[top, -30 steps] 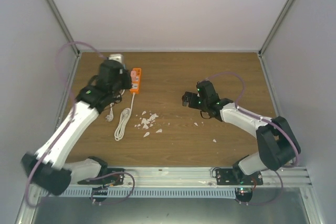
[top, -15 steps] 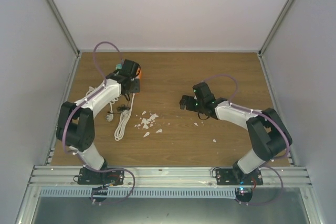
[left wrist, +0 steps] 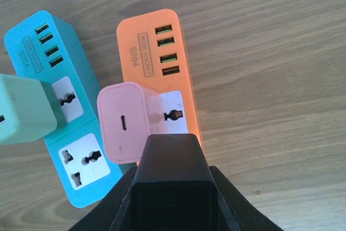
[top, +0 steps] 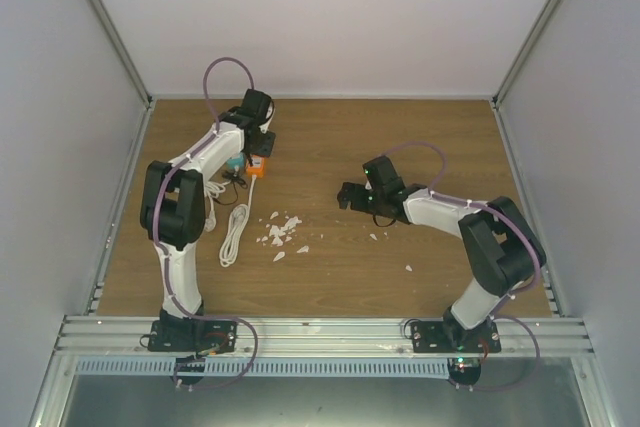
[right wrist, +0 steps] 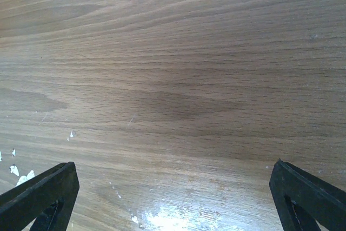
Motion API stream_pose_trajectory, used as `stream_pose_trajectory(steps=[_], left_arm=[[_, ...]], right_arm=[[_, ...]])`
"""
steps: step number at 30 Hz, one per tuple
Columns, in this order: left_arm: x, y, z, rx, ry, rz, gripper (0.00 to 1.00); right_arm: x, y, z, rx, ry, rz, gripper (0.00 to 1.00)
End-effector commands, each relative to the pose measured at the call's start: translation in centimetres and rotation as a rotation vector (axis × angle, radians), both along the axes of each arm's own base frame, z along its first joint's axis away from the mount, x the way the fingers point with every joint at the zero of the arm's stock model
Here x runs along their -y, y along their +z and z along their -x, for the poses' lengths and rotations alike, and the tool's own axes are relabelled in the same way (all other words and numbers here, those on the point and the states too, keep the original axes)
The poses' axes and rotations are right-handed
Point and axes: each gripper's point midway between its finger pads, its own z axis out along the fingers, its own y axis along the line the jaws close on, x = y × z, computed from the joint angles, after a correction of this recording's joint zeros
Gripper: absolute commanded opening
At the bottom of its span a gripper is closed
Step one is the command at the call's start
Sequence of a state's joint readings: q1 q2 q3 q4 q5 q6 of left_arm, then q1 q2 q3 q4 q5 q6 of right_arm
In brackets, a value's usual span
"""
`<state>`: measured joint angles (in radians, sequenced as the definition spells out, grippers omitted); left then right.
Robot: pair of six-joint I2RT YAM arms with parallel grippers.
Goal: Insert the plug
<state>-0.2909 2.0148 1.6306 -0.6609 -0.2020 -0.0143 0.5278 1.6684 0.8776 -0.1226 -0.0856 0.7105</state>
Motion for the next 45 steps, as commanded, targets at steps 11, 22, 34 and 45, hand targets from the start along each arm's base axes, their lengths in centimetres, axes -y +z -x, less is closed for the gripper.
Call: stream_pose_trajectory(steps=[11,22,34,45], left_arm=[[-1.7,2.5,0.7,-0.066,-0.105,0.145,0.0],[-1.7,2.0,1.5,-0.12,-0.107,0.175,0.0],[-2.2,-1.0,1.1,-0.174,-0.076,0.167,0.0],[-3.5,-2.6,1.4,-0.206,-0.046,0.165,0.0]], right_arm=[[-0.7,0.1,-0.9,0.012,0.025,-0.01,1.0],[-1.1,-0.9,-0.8,-0.013,0.041,-0.005,0.99],[-1.4,-1.1,-0.7,-0.02,0.054,-0.003,0.99],[-1.9,-1.5,-0.7,-0.032,0.068,-0.001,0.99]])
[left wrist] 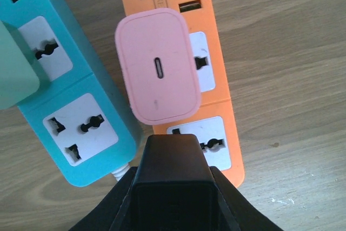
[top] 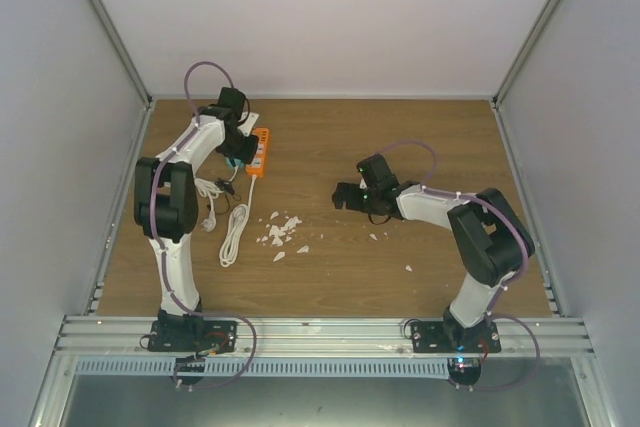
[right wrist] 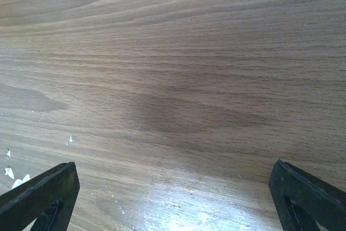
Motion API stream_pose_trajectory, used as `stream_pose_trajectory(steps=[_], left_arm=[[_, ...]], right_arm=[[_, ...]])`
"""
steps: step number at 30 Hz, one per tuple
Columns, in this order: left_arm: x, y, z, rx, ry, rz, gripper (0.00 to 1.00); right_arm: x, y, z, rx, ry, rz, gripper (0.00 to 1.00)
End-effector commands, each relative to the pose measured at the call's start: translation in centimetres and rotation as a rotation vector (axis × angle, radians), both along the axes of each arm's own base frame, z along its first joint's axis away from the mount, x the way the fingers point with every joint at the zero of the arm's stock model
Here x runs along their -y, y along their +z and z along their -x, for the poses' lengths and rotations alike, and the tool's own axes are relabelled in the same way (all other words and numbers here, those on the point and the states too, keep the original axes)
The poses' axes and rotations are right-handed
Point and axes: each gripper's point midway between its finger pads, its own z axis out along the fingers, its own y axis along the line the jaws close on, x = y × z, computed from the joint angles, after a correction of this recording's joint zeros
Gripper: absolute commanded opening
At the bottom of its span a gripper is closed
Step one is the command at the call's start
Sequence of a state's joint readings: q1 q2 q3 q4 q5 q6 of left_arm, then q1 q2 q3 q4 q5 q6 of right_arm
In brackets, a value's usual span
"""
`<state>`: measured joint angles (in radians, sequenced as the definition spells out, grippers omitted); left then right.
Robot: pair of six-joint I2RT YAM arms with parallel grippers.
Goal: Insert the plug
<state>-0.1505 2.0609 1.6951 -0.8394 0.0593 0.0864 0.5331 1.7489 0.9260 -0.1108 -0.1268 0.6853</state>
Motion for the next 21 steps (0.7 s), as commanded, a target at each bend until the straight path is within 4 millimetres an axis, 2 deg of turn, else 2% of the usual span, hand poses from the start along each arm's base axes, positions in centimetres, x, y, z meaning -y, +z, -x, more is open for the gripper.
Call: stream_pose_trajectory(steps=[1,8,15,21], left_arm=[[-0.5,-0.7,-0.3,-0.009,0.018,0.015,0.0],[-0.7,-1.6,-0.3,-0.023,0.026,0.021,0.0],[0.8,-1.7,0.2,-0.076,0.017,0.115,0.0],[-0.1,-3.0,1.2,-0.112,0.062,0.08,0.0]], right_arm=[[-0.5,-0.4,-0.1,-0.008,0.02,0.007,0.99],[-0.6,-0.6,0.0,-0.014,0.023,0.012,0.99],[-0.7,-0.8,0.0,-0.017,0.026,0.016,0.99],[-0.9,-1.0,0.1,-0.022,0.033,0.019,0.98]])
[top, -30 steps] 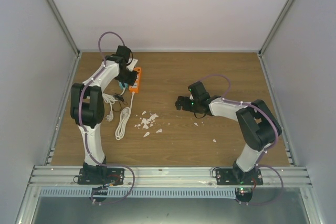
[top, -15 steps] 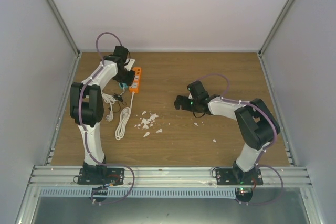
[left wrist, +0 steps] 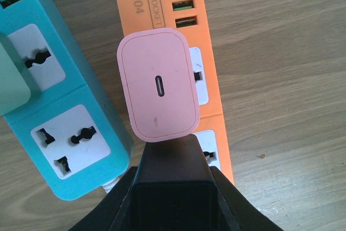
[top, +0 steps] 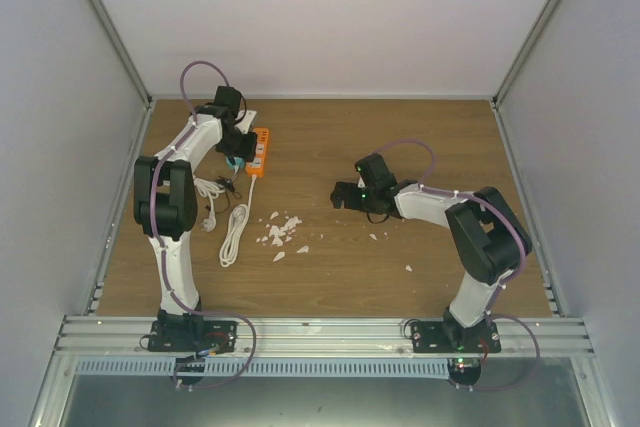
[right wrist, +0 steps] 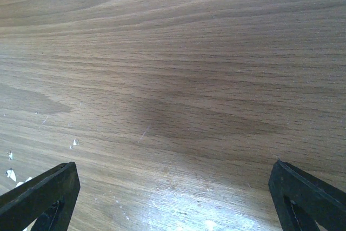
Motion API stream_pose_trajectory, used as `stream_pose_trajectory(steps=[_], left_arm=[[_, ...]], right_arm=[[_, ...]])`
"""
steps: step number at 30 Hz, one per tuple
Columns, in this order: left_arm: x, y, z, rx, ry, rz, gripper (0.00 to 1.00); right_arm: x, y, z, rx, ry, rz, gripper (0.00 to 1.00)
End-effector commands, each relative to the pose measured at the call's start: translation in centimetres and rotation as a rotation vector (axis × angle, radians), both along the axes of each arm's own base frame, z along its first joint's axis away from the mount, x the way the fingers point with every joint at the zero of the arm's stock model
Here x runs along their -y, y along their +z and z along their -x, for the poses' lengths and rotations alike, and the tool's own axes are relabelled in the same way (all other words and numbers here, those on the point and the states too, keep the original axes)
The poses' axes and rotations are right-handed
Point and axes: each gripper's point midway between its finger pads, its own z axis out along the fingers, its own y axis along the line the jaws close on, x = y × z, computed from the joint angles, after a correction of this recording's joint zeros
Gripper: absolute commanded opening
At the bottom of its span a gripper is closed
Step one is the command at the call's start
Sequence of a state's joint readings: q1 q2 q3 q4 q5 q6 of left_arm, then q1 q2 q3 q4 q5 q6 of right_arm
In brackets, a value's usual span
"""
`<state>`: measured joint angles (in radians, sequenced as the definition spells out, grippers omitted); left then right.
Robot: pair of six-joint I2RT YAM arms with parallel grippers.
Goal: Insert the plug
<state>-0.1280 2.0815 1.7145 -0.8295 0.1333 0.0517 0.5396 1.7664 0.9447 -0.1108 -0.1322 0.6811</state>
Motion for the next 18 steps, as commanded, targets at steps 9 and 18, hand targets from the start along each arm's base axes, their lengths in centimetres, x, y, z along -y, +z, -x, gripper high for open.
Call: stream_pose_trajectory(steps=[9,18], left_arm=[[-1.4,-3.8,2.8,-0.129,0.066,-0.043,0.0],[-1.7,-4.2,4.3,-0.136,0.106,-0.008,0.0]], right_arm=[[-0.5,-0.9,0.3,-0.022,0.025,0.025,0.98],[-0.7,-0.9,0.4,-0.025,0.032,0.025,0.98]])
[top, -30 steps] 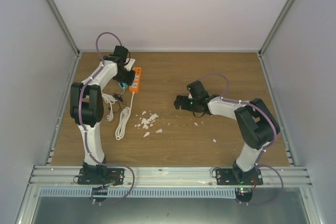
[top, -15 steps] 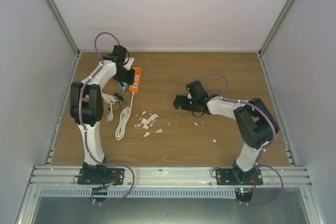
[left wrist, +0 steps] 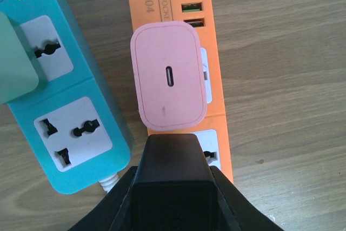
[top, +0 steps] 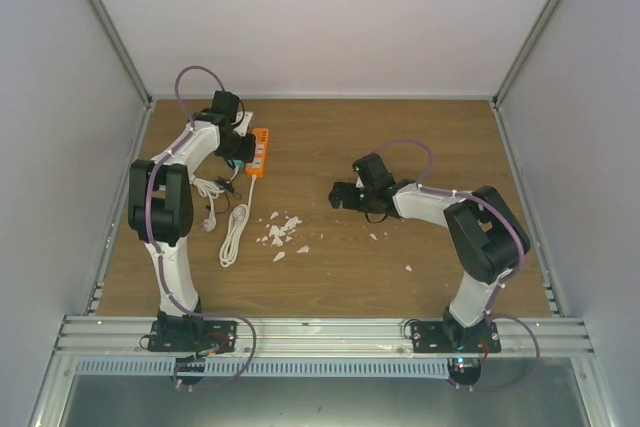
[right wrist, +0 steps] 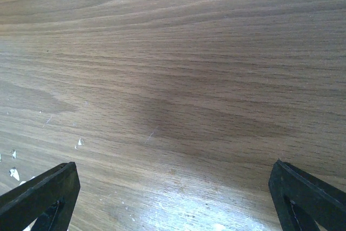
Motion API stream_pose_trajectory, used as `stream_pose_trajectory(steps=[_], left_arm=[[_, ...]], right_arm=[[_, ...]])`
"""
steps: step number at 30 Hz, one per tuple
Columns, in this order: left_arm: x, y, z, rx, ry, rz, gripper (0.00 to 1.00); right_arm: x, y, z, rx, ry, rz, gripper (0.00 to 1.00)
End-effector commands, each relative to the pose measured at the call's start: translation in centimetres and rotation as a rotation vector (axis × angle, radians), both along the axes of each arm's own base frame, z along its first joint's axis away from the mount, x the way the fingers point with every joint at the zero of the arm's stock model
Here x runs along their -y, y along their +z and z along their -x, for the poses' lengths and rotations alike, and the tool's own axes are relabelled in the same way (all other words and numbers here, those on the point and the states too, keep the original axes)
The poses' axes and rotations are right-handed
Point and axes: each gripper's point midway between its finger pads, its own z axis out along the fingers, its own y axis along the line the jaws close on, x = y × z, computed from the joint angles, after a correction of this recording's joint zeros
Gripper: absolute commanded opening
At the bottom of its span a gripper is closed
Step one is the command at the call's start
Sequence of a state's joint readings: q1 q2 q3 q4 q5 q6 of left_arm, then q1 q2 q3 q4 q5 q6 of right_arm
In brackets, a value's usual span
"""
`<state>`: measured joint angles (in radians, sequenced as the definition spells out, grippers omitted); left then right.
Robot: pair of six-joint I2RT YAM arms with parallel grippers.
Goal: Insert the plug
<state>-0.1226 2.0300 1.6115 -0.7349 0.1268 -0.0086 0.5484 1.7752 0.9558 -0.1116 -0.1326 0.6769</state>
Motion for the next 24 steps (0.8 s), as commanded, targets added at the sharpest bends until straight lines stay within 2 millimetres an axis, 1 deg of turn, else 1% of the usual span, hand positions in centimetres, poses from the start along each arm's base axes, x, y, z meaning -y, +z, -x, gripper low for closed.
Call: stream_pose_trajectory(steps=[1,5,14,17,19,22,24], left_arm=[[-1.1,-4.0,4.1,-0.171,0.04,-0.016,0.0],[-1.2,-4.1,4.4,-0.185,0.042,-0.02,0.0],[-1.5,-1.5,4.0,-0.163,0.049,-0.035,0.0],[-1.7,-1.5,4.2,-0.17,0.055,-0.047,0.0],[-1.8,-1.9,4.4,-0.182,0.058,-0.051,0.0],[-1.9,-2.2,4.3,-0.175,0.064,-0.05,0.0],[-1.8,-2.1,4.0,-0.157,0.066,-0.046,0.0]], right_arm=[[-0.3,-0.9,0.4,-0.028,0.022,0.021,0.98],[-0.3,-0.6,0.5,-0.024,0.023,0.02,0.99],[-0.4,-0.3,0.4,-0.02,0.026,0.017,0.98],[-0.3,-0.3,0.4,-0.018,0.025,0.022,0.98],[-0.3,-0.3,0.4,-0.017,0.024,0.023,0.99],[-0.3,-0.4,0.4,-0.019,0.024,0.024,0.98],[-0.3,-0.4,0.3,-0.019,0.025,0.022,0.98]])
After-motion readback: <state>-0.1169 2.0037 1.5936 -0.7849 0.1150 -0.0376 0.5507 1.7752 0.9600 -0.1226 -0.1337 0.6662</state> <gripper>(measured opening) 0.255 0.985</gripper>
